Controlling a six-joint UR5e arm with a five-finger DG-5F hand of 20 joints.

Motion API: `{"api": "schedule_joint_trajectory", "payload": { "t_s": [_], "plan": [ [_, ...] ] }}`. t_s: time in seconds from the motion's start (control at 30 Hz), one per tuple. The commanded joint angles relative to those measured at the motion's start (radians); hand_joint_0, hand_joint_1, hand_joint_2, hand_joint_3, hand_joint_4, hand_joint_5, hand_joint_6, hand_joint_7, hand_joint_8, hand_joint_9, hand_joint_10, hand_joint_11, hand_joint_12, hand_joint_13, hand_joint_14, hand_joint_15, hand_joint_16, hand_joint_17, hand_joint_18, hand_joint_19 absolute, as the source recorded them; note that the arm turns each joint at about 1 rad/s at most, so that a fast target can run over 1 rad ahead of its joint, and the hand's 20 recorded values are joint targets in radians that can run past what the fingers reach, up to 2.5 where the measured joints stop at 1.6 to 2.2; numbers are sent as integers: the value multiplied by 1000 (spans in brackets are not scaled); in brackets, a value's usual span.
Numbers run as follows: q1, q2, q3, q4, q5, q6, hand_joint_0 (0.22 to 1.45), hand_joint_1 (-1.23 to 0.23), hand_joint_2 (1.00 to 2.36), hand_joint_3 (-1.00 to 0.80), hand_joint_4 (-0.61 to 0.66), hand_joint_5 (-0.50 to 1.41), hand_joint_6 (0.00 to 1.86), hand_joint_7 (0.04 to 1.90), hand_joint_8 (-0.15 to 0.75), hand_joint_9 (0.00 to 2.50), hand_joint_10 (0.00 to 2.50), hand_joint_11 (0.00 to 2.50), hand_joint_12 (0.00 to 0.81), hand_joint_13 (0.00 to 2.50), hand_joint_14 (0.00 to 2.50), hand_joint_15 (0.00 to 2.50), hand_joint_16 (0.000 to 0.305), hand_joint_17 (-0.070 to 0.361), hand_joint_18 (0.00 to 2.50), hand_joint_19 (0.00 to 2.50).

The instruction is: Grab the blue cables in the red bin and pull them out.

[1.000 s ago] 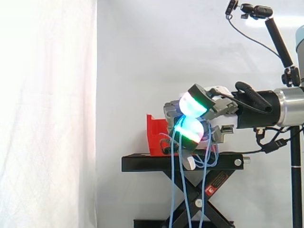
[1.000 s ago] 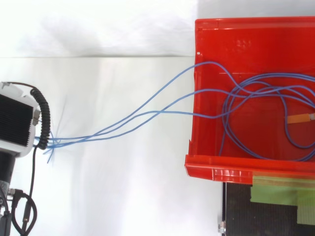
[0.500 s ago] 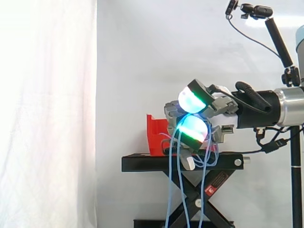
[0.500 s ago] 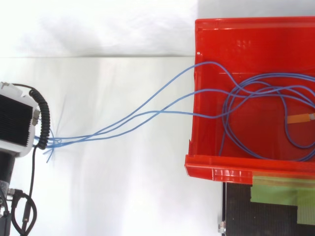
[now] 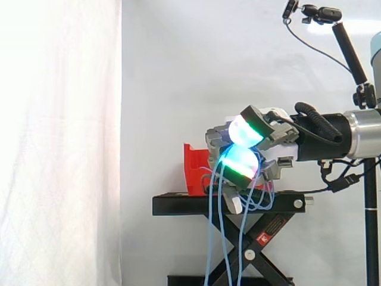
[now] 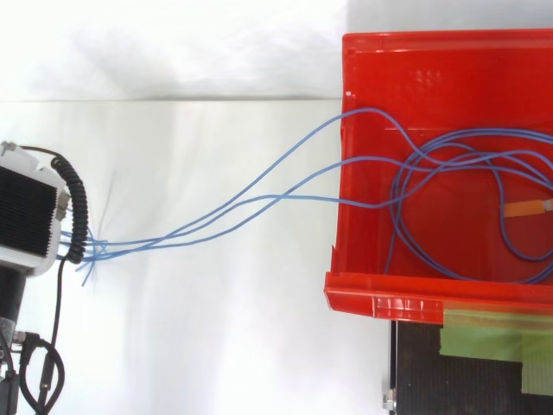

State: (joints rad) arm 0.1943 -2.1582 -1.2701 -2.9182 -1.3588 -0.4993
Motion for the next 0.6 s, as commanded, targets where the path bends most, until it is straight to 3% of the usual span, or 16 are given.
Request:
{"api": "schedule_joint_trajectory", "payload": {
  "t_s": [0.0, 0.57],
  "plan": [
    [1, 0, 0, -1, 1, 0, 617, -778, 1000, -1000, -10, 299, 1308, 319, 247, 537, 2500, 1207, 353, 1130, 1351, 1208, 60, 136, 887, 782],
    [1, 0, 0, -1, 4, 0, 617, -829, 1000, -1000, -29, 259, 1298, 326, 244, 455, 2500, 1186, 345, 1079, 1341, 1209, 61, 137, 842, 801]
  ]
}}
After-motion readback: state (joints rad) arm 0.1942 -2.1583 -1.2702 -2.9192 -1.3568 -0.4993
